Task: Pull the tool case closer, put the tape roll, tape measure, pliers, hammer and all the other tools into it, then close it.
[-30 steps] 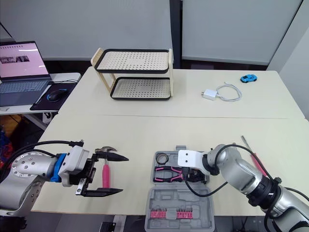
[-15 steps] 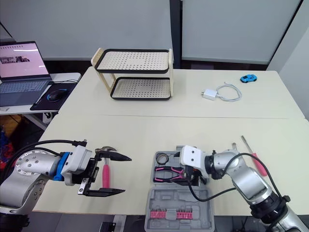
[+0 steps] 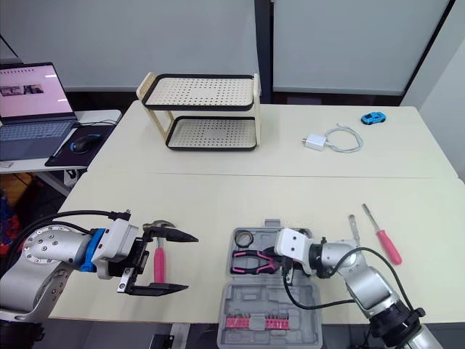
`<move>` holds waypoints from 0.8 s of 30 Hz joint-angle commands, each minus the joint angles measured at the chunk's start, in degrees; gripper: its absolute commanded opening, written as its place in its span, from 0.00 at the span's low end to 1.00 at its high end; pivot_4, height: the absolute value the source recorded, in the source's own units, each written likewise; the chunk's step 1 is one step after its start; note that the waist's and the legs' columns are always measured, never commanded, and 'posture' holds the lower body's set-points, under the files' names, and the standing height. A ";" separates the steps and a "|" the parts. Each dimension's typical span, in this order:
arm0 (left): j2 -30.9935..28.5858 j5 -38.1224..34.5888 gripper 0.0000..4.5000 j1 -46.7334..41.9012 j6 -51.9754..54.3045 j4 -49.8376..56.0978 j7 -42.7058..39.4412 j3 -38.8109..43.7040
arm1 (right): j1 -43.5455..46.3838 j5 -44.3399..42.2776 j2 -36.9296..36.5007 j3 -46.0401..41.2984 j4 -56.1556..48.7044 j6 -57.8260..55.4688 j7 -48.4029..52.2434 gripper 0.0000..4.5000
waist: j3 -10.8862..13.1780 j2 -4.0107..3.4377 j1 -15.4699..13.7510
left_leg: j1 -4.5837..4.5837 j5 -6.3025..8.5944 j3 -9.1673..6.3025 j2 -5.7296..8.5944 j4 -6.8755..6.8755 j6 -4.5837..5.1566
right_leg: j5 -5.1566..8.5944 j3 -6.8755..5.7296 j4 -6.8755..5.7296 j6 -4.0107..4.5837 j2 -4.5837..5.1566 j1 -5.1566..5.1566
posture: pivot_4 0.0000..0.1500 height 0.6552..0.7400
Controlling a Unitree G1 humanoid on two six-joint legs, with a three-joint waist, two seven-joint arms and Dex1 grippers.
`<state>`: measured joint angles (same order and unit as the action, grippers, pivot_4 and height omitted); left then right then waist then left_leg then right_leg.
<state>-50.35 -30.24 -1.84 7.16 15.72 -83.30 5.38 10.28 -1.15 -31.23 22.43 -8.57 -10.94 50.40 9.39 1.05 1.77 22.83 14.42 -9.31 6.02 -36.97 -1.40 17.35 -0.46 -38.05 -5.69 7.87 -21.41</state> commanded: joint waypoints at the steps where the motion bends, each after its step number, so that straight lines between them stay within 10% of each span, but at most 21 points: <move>1: -0.63 -0.25 1.00 -0.67 -0.81 0.55 -0.41 0.37 | -0.05 1.09 1.29 0.18 -0.24 -0.27 -1.60 0.00 | 0.00 0.00 0.01 | -0.01 0.00 0.00 -0.01 0.00 0.00 | 0.00 0.00 -0.01 0.00 -0.01 0.00 | 1.00 1.00; 24: -0.57 0.40 1.00 -0.16 -1.36 0.01 0.12 0.42 | -1.24 3.53 -0.44 1.45 2.17 -4.18 -0.82 0.00 | -0.07 -0.04 -0.08 | -0.29 0.16 0.09 -0.51 0.01 0.07 | -0.05 0.02 0.06 0.09 -0.48 0.02 | 1.00 1.00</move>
<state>-50.35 -29.99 -1.90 6.74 15.01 -83.17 5.32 9.82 1.60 -30.55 23.83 -8.55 -13.92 48.91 9.33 1.00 1.68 22.54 14.58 -9.22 5.50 -36.96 -1.34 17.30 -0.44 -37.99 -5.60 7.38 -21.38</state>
